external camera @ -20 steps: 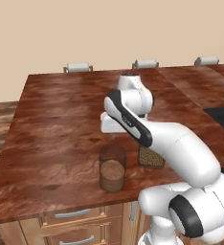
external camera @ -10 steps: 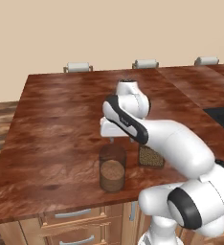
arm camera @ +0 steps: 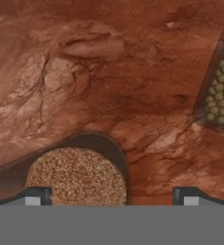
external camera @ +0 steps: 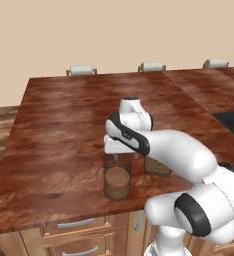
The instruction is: Pick the jar and jar from the dining table and place them in the open cabinet. Close the cabinet after placing the objects.
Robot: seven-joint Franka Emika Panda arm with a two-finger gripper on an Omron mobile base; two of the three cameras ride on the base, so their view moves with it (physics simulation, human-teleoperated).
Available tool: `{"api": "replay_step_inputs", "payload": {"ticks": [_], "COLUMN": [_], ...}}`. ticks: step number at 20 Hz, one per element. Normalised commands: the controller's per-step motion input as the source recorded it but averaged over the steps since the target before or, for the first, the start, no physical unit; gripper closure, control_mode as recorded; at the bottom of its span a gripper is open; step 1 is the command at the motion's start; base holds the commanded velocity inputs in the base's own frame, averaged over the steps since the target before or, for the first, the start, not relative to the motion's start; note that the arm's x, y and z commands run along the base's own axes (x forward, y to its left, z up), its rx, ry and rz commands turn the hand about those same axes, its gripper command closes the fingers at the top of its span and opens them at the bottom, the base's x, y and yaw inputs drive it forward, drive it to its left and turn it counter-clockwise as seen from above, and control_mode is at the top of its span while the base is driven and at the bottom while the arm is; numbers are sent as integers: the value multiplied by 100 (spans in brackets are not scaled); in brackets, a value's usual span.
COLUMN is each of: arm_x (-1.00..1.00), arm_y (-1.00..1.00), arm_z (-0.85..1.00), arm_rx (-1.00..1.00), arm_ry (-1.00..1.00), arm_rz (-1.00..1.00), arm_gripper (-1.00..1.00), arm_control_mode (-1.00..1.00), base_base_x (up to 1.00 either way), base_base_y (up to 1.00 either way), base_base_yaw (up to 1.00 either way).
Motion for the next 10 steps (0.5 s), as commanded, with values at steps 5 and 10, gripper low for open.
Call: {"api": "replay_step_inputs", "payload": {"ticks": [5,10], "arm_x": [-1,-19], "arm_y": [0,0], "arm_z": [-41,-1], "arm_rx": [0,11], "arm_ry": [0,-2], "arm_rz": [4,0], "arm_gripper": [-100,-100], "arm_control_mode": [-100,-100], "base_base_x": [0,0], "base_base_y": [0,0], "base_base_yaw": [0,0]}}
